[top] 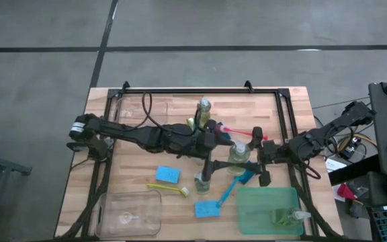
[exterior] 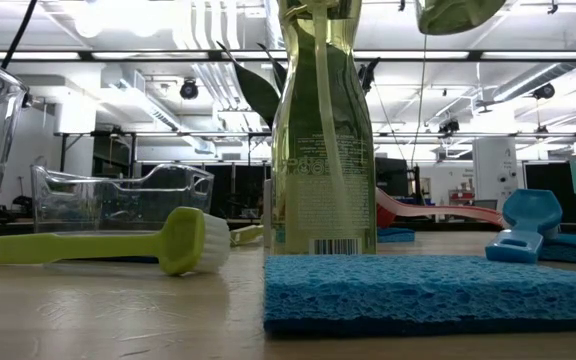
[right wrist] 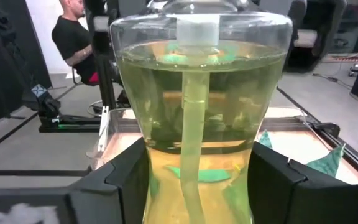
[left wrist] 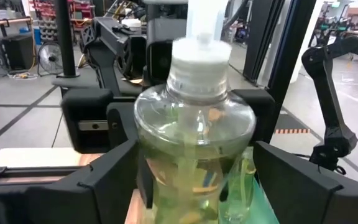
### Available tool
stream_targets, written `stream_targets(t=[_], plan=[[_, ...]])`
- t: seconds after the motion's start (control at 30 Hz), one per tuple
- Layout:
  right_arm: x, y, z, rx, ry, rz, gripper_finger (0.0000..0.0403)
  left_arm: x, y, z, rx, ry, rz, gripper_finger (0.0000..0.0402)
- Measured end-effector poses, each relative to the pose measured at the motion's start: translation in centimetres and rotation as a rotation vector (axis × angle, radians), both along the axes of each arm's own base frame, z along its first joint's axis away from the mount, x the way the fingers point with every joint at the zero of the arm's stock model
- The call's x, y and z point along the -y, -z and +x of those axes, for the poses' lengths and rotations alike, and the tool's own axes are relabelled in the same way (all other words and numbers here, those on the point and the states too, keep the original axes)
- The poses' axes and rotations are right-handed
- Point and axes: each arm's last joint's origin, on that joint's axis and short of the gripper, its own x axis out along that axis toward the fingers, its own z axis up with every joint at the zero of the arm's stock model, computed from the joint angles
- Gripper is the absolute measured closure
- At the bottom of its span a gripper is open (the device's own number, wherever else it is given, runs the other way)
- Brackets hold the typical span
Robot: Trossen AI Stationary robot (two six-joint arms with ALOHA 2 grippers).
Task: Pick & Place Kitchen Sink Supplies
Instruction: Put the yellow dish soap into the green bin
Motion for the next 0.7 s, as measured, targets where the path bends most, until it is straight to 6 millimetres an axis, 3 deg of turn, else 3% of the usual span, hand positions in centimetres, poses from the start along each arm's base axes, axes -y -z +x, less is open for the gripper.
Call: stream_targets(t=[0.4,0.7], plan=[[0.2,-1.4,-2.7,0.048,-0.207,0.003,0.0198,0.9,-0.4,-1.4,-0.056,0.033,0.052,0.0092],[-0.3,-0.7,-5.0,0.071,-0.314,-0.004,0.0197,2.0,0.2,-1.6,-0.07,0.067,0.094,0.0093]])
